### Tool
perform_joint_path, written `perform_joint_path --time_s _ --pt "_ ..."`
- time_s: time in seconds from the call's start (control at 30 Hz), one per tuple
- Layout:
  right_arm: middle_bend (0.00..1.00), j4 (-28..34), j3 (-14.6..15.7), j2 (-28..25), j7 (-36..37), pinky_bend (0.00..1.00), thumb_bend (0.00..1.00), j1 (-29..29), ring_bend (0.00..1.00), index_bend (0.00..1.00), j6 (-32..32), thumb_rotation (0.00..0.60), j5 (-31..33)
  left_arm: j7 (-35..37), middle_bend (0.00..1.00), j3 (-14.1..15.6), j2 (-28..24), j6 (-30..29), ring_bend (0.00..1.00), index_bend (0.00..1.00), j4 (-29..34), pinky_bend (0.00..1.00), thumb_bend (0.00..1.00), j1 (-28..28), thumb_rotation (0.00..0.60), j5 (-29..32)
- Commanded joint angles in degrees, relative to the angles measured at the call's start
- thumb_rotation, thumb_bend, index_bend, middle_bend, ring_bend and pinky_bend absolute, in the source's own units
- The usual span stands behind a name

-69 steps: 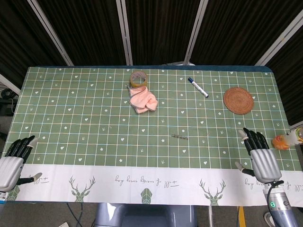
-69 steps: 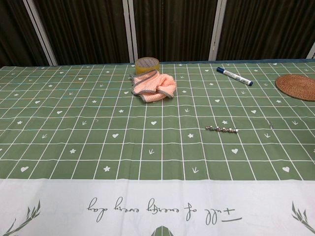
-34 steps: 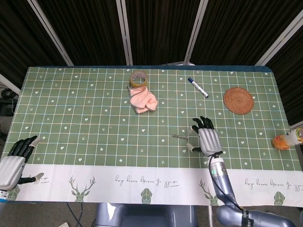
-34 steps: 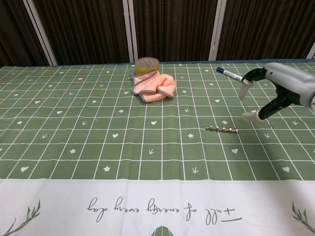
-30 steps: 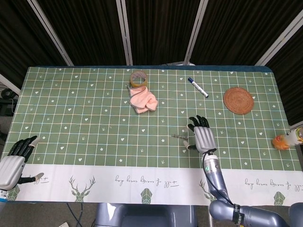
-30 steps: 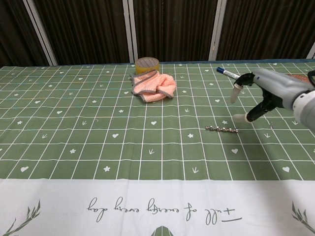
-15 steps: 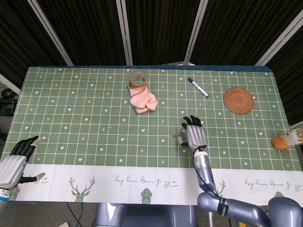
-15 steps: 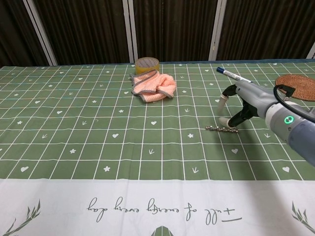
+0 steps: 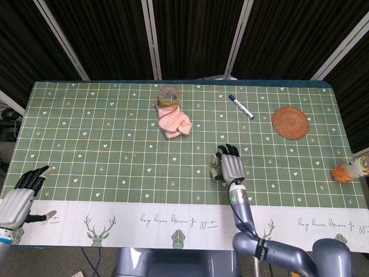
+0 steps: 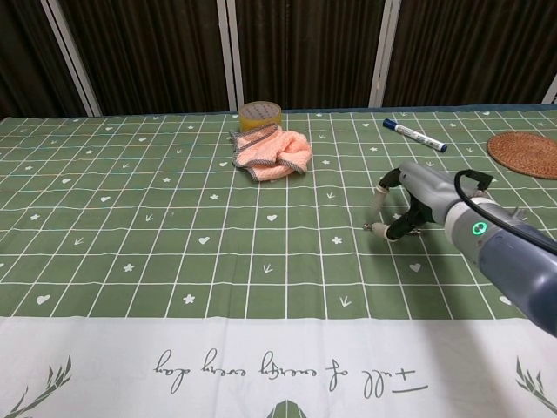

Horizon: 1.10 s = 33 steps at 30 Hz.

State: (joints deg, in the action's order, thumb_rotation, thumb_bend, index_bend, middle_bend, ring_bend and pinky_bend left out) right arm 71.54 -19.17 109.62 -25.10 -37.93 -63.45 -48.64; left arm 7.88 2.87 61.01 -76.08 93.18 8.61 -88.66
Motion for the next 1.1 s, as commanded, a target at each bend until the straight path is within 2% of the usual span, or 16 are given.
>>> perform_joint_path --time_s 0.03,0.37,0.7,0.97,1.1 --pt "0.14 -2.1 -0.4 1.3 0.4 0.00 0.30 -0.6 0.00 0.45 0.9 0.600 0.6 0.1 0.00 0.0 0.0 0.1 0.00 0.00 0.0 0.00 0.08 0.1 0.600 0.1" --pt "0.15 -6.1 -1.0 3.3 1.3 0.00 0.30 -1.4 0.00 0.47 2.2 0.600 1.0 0.4 0.00 0.0 -0.1 0.6 0.00 0.00 0.1 0.00 0.08 0.2 0.600 0.5" --pt "0.19 -7.7 -1.1 4.2 2.0 0.00 0.30 -1.2 0.00 0.54 2.4 0.600 0.6 0.4 0.00 0.0 -0.1 0.7 0.00 0.00 0.2 0.00 0.08 0.3 0.600 0.7" --pt "0.21 -6.2 -1.3 3.7 2.8 0.00 0.31 -0.8 0.00 0.58 1.6 0.600 -0.7 0.6 0.00 0.0 -0.2 0.8 0.00 0.00 0.2 0.00 0.08 0.3 0.600 0.7" --pt "0.21 -3.4 -2.7 2.6 4.0 0.00 0.31 -0.7 0.00 0.59 0.7 0.600 -1.4 0.7 0.00 0.0 -0.2 0.7 0.00 0.00 0.1 0.00 0.08 0.3 0.600 0.6"
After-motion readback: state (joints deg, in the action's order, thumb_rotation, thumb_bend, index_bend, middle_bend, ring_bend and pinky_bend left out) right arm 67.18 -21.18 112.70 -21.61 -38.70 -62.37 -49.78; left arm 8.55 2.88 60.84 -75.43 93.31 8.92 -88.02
